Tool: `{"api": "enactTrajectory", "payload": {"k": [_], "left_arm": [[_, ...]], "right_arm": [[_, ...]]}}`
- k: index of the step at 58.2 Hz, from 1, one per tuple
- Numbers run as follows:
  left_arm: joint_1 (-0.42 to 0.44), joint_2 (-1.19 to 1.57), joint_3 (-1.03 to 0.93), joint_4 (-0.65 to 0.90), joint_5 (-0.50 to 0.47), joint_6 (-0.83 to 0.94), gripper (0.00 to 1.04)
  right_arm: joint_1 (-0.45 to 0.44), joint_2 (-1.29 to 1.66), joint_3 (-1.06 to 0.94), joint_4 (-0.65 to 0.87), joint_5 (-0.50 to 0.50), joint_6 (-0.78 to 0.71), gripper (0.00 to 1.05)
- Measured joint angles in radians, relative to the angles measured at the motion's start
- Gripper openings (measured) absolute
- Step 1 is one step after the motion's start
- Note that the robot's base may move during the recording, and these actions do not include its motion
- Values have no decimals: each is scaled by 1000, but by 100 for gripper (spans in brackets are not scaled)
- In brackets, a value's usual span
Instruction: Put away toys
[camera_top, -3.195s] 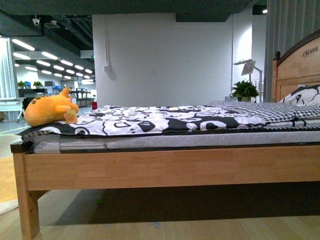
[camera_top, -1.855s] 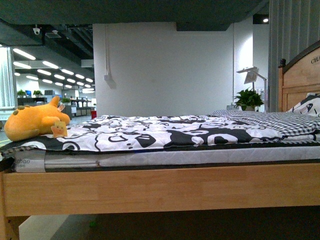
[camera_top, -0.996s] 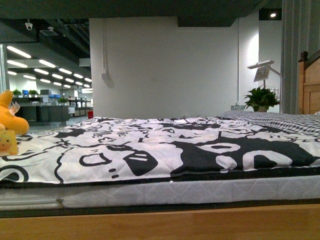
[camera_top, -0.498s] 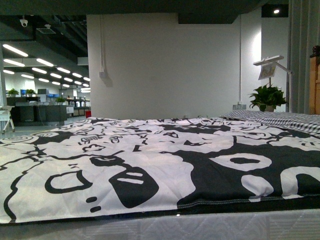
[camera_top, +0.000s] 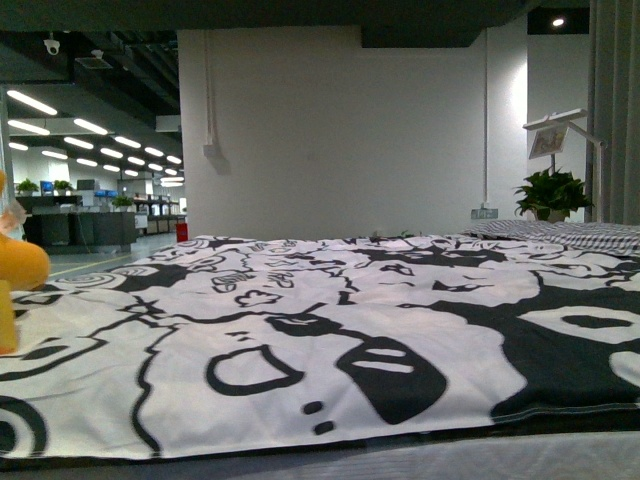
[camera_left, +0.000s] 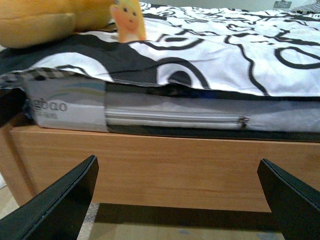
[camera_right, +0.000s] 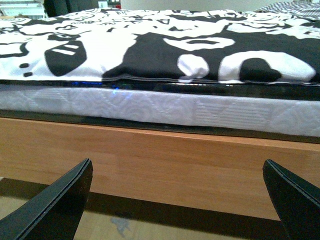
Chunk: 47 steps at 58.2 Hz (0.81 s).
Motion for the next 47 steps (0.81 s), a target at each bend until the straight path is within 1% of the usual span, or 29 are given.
{"api": "enactTrajectory", "payload": {"k": [41, 47], "left_arm": [[0, -1, 0, -2, 0, 0, 99], [-1, -2, 0, -2, -10, 0, 99]], "right_arm": [[0, 0, 0, 0, 0, 0, 104], [-1, 1, 0, 0, -13, 0, 104]]}}
